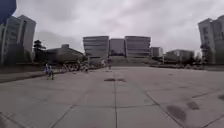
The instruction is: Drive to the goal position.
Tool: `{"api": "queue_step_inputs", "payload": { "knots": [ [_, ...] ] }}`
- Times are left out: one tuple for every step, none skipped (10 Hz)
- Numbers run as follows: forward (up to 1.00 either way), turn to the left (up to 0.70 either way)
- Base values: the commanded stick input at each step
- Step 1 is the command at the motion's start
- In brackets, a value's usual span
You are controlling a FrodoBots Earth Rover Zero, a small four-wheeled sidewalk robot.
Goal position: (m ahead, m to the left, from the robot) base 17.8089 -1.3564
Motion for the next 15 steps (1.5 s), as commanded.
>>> {"api": "queue_step_inputs", "payload": {
  "knots": [
    [0.7,0.02],
    [0.7,0.02],
    [0.7,0.02],
    [0.7,0.02],
    [0.7,0.02],
    [0.7,0.02],
    [0.7,0.02],
    [0.7,0.02],
    [0.7,0.02],
    [0.7,0.02],
    [0.7,0.02],
    [0.7,0.02],
    [0.7,0.02],
    [0.7,0.01],
    [0.7,-0.02]
  ]
}}
